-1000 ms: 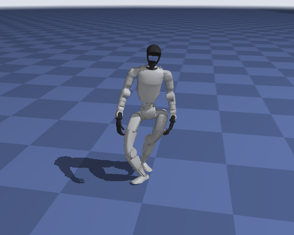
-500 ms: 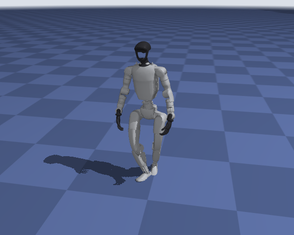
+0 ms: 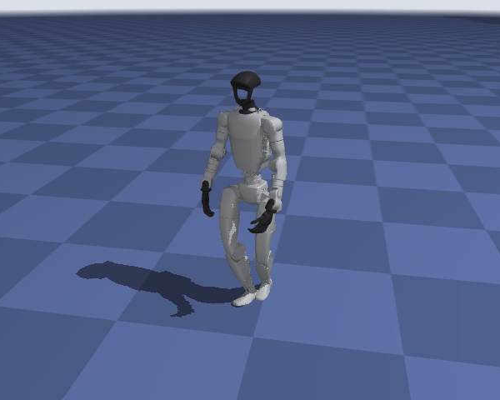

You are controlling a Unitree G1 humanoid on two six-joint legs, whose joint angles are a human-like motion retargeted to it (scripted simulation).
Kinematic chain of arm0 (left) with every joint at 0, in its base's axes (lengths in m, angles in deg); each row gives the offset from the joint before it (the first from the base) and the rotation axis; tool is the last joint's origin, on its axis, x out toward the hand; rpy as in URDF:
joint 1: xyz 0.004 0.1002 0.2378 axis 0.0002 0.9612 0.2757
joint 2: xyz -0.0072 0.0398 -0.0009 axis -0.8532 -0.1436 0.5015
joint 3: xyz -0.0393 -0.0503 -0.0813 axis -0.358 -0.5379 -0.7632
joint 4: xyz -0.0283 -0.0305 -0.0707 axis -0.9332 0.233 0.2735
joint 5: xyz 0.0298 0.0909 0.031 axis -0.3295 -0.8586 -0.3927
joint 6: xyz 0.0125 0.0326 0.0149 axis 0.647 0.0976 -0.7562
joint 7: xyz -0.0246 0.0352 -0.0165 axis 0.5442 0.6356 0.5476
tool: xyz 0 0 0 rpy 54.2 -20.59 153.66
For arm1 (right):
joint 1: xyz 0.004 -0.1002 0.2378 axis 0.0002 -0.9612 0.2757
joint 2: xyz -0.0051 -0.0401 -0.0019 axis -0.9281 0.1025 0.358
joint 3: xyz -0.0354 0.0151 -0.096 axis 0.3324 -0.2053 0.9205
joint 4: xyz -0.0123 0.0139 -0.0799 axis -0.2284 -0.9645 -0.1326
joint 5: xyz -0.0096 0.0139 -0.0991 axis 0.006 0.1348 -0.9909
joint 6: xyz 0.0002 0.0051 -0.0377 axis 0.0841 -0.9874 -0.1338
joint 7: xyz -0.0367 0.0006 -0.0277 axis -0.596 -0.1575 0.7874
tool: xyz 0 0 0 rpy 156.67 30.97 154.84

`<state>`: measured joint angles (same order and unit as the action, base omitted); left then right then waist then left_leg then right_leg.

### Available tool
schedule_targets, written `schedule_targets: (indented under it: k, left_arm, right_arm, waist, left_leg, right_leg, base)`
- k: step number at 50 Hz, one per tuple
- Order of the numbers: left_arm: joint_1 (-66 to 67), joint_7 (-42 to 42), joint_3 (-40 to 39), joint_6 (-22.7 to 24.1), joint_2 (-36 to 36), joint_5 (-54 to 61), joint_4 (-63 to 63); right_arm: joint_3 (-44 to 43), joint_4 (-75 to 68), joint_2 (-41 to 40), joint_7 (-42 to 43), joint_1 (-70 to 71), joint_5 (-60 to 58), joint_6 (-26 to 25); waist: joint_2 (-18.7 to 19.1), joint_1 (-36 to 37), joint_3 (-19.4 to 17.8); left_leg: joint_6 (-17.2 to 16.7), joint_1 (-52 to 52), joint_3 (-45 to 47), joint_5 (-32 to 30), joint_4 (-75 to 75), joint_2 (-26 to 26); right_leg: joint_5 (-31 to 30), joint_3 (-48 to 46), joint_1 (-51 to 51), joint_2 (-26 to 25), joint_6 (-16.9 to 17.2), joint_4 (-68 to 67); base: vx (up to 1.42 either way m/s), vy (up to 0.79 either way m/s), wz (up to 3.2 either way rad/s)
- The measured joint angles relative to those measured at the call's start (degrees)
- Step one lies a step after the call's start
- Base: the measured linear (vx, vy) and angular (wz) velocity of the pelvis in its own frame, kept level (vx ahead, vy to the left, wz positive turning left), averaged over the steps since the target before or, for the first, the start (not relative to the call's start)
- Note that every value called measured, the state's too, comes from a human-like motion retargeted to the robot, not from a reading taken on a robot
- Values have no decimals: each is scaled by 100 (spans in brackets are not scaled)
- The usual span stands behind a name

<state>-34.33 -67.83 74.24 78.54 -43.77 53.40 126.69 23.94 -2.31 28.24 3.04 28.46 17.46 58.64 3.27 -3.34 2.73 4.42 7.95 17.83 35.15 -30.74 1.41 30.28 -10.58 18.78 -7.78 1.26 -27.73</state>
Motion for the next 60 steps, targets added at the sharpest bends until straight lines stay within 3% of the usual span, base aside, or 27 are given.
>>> schedule_targets:
  k: [6,10,15,20,25,39,60]
  left_arm:
    - [-86,278,2,44,32,-179,-79]
    - [-150,442,51,37,80,-309,-53]
    - [-204,603,132,12,79,-468,109]
    - [-238,653,264,-10,36,-654,340]
    - [-197,647,392,-12,-63,-862,530]
    - [14,517,506,43,-405,-1144,707]
    - [118,551,310,201,-289,-658,444]
  right_arm:
    - [-5,43,-95,41,21,38,33]
    - [-33,56,-171,103,22,115,78]
    - [-35,61,-256,133,36,261,128]
    - [15,76,-278,93,32,362,135]
    - [82,154,-215,57,114,355,104]
    - [88,257,-91,151,363,267,112]
    - [162,141,-394,243,478,85,71]
  waist:
    - [-407,-9,-182]
    - [-822,-118,-353]
    - [-1249,13,-466]
    - [-1500,143,-489]
    - [-1607,352,-439]
    - [-1583,911,-218]
    - [-1235,1288,27]
  left_leg:
    - [86,-183,74,-27,209,286]
    - [158,-376,-9,-143,449,698]
    - [186,-600,137,-338,965,1073]
    - [197,-816,72,-646,1653,1352]
    - [185,-1074,-77,-1070,2495,1524]
    - [274,-1172,-606,-1311,2868,1526]
    - [82,-534,-1013,-668,1134,895]
  right_leg:
    - [298,74,407,324,112,-1066]
    - [327,907,901,584,487,-2295]
    - [354,372,1529,1573,243,-3341]
    - [397,257,2027,1933,193,-3332]
    - [339,236,2346,1907,246,-2658]
    - [-232,159,2242,1687,289,-1583]
    - [-366,-490,1253,1423,142,-526]
  base:
    - [0,0,-3]
    - [-5,6,31]
    - [-2,3,-12]
    - [0,0,0]
    - [0,1,14]
    - [4,0,26]
    - [7,-2,18]
